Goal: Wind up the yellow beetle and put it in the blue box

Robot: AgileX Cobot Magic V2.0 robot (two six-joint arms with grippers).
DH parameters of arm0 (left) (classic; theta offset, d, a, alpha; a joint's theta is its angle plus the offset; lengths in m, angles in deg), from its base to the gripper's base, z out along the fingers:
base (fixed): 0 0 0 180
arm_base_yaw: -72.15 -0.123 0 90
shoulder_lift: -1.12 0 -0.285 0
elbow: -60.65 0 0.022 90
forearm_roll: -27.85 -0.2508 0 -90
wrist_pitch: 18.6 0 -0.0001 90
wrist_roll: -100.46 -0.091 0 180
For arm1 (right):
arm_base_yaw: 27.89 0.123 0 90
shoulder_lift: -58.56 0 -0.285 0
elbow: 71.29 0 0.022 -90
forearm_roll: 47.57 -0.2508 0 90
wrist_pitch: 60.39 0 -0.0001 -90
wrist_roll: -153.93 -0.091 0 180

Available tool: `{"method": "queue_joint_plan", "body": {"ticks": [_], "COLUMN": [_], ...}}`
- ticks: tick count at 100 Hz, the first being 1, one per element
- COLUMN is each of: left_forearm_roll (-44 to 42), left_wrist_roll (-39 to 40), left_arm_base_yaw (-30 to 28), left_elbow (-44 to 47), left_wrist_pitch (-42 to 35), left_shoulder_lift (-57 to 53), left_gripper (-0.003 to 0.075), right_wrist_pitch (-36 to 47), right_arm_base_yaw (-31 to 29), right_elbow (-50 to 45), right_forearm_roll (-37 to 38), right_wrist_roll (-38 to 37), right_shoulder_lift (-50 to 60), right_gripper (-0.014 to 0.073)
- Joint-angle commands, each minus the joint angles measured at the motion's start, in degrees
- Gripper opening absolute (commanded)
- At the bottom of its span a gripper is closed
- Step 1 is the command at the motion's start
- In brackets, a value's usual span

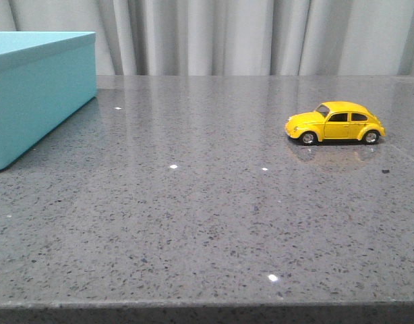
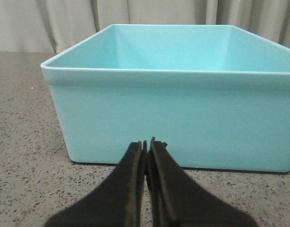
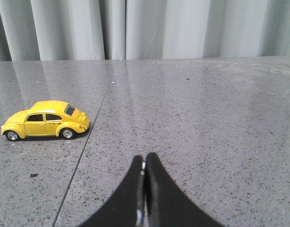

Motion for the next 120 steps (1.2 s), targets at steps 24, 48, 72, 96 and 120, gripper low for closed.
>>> {"method": "queue_joint_plan", "body": {"ticks": [24, 48, 72, 96, 120], "left_forearm_roll": [0.4, 0.4, 0.4, 0.4, 0.4], "left_wrist_roll": [0.2, 0.2, 0.2, 0.2, 0.6], "left_arm_base_yaw": [0.0, 0.0, 0.0, 0.0, 0.0], "left_elbow": [1.2, 1.2, 1.2, 1.2, 1.2], "left_wrist_pitch": [-4.6, -4.6, -5.1, -7.9, -13.0], "left_shoulder_lift": [-2.0, -2.0, -2.0, -2.0, -1.9], "left_gripper": [-0.0019, -0.0019, -0.0019, -0.0019, -0.0019], "right_wrist_pitch": [4.4, 4.4, 5.6, 7.1, 9.3], "right_arm_base_yaw": [-0.4, -0.4, -0.4, -0.4, -0.4], "right_elbow": [0.9, 0.9, 0.9, 0.9, 1.1], "right_forearm_roll": [0.0, 0.0, 0.0, -0.1, -0.1], "right_wrist_roll": [0.4, 0.4, 0.4, 0.4, 0.4], "right_shoulder_lift": [1.3, 1.3, 1.3, 1.3, 1.3], "right_gripper": [-0.0067, -0.0067, -0.0067, -0.0067, -0.0067]}}
